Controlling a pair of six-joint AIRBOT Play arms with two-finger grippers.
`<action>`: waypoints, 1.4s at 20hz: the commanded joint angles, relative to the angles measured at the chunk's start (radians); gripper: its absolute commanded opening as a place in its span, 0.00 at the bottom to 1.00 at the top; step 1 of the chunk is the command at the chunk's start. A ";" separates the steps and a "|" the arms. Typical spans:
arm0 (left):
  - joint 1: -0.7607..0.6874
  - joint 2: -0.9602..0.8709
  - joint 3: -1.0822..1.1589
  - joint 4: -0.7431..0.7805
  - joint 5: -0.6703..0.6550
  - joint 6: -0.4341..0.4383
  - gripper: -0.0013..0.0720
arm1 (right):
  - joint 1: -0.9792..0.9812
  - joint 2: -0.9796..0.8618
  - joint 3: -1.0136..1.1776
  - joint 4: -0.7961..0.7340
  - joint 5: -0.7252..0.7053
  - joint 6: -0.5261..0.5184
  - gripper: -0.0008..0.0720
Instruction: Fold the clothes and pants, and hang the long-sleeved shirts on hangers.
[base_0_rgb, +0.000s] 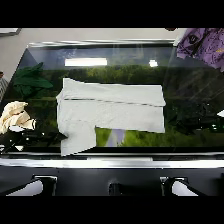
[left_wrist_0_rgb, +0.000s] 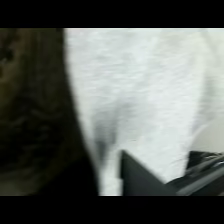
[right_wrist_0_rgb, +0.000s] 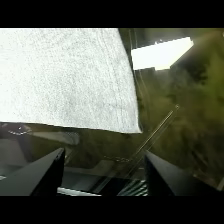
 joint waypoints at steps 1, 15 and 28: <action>-0.029 -0.016 0.000 -0.012 0.003 0.013 0.04 | 0.000 -0.001 -0.001 -0.019 -0.004 0.000 0.77; -0.018 -0.010 0.035 -0.012 0.000 0.027 0.04 | 0.000 -0.143 -0.159 0.115 -0.138 -0.133 0.76; -0.018 0.004 0.120 -0.010 -0.076 0.023 0.04 | 0.100 -0.096 -0.196 0.198 -0.246 -0.174 0.05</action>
